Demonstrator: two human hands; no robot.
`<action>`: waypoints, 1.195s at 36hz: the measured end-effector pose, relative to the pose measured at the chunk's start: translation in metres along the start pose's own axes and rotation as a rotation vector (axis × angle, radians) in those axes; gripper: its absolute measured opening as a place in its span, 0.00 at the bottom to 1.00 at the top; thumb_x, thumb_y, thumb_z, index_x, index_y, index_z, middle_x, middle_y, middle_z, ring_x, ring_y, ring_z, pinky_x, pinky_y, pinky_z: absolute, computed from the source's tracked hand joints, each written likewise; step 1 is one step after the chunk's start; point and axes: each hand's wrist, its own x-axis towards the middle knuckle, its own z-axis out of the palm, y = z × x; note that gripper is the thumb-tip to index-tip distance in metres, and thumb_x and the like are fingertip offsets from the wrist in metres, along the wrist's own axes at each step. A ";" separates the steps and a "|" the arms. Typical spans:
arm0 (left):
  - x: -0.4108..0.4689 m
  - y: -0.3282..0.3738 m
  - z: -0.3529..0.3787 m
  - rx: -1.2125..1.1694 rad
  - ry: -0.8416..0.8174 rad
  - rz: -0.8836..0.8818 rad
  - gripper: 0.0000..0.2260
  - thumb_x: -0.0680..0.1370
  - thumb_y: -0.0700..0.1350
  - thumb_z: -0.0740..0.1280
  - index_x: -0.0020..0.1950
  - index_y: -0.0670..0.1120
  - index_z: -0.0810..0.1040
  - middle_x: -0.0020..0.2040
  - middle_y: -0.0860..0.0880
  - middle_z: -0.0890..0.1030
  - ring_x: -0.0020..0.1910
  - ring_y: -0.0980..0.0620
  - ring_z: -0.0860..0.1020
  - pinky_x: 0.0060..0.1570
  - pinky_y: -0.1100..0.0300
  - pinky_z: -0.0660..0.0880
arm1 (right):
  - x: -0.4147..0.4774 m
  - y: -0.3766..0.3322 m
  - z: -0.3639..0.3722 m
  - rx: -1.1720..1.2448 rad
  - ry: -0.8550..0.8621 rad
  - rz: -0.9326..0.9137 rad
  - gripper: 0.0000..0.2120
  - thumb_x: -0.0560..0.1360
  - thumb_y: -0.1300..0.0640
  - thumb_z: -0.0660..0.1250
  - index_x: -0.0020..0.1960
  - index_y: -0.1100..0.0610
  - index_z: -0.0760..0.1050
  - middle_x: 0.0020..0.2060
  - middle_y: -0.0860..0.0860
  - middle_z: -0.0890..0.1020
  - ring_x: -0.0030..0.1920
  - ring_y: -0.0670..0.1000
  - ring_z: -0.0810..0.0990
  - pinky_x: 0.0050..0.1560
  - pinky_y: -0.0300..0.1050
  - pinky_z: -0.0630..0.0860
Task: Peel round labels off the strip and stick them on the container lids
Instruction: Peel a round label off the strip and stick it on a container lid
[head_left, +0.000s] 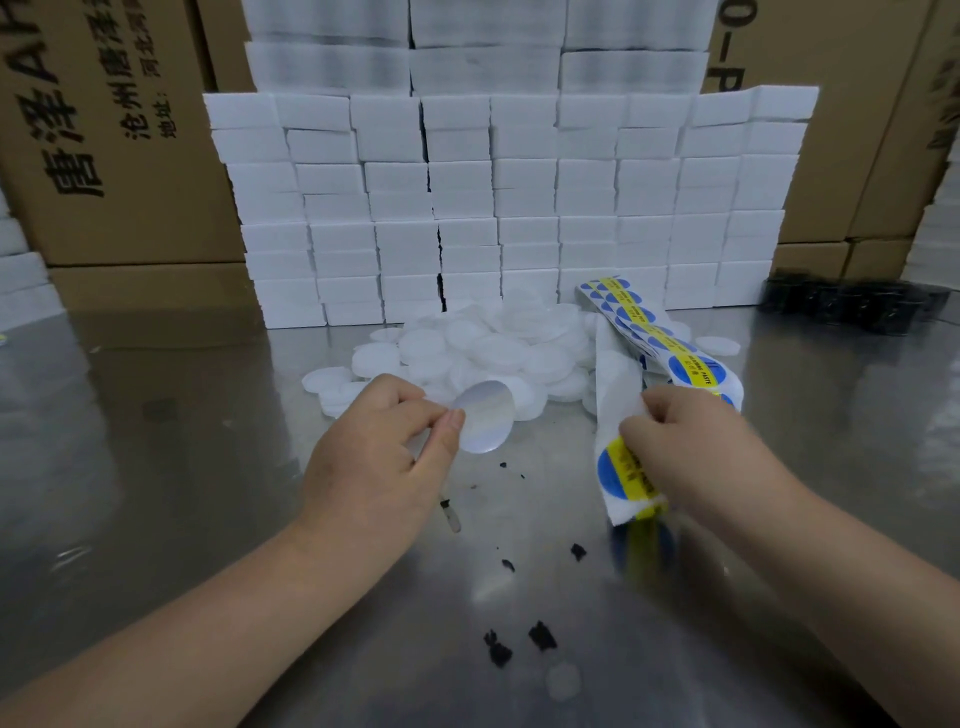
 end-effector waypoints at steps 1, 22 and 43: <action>0.000 0.000 0.000 -0.001 -0.001 -0.002 0.09 0.76 0.46 0.65 0.37 0.50 0.81 0.40 0.58 0.73 0.44 0.74 0.69 0.39 0.80 0.63 | 0.002 0.001 -0.004 -0.002 0.037 0.004 0.09 0.70 0.59 0.58 0.32 0.57 0.62 0.27 0.51 0.67 0.29 0.52 0.65 0.29 0.42 0.60; 0.002 0.001 -0.001 -0.105 0.012 -0.092 0.13 0.76 0.47 0.63 0.32 0.58 0.74 0.38 0.55 0.73 0.40 0.66 0.72 0.36 0.77 0.63 | -0.024 -0.017 -0.013 0.235 -0.201 -0.450 0.12 0.71 0.54 0.62 0.46 0.36 0.75 0.47 0.27 0.78 0.47 0.36 0.76 0.48 0.24 0.68; 0.000 0.005 0.001 -0.262 -0.093 -0.182 0.16 0.76 0.46 0.63 0.26 0.52 0.75 0.33 0.56 0.73 0.33 0.63 0.71 0.35 0.75 0.65 | -0.016 -0.011 -0.013 -0.294 -0.267 -0.264 0.06 0.74 0.43 0.58 0.45 0.42 0.72 0.40 0.37 0.77 0.44 0.43 0.75 0.43 0.40 0.70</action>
